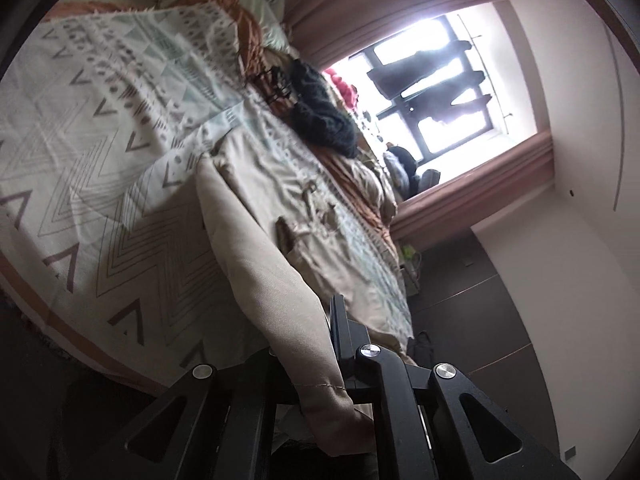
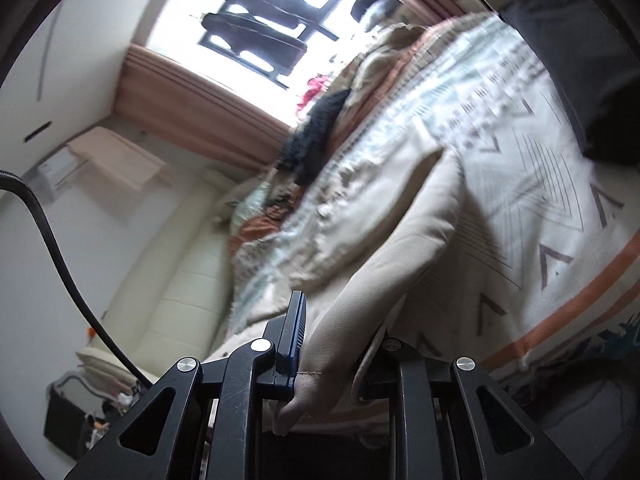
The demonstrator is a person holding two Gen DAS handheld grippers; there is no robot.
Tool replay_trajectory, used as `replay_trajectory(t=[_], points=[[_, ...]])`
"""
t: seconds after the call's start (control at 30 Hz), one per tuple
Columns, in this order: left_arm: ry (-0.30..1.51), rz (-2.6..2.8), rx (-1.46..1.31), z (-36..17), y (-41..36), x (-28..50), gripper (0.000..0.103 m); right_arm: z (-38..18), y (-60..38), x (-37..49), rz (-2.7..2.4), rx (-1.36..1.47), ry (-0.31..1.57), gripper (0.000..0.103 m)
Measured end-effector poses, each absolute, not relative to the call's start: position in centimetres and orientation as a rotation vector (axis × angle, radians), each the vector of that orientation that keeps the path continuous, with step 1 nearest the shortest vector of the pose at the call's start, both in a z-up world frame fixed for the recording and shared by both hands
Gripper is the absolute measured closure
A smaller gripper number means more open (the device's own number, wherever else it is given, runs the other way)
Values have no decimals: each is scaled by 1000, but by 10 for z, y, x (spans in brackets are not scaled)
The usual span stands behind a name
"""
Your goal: Fold large clothes
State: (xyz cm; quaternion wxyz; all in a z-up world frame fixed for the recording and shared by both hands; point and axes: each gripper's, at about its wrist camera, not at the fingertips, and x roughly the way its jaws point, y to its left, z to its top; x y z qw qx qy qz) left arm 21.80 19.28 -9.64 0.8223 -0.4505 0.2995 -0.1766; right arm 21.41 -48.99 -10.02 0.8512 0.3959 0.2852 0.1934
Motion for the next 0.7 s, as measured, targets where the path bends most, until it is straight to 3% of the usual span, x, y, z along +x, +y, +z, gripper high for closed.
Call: replay_trajectory(t=[0.33, 0.7], points=[[530, -438, -920, -46, 190, 159, 97, -47, -491, 160, 472, 792, 472, 82], [525, -421, -909, -42, 191, 140, 97, -33, -491, 120, 486, 765, 440, 82]])
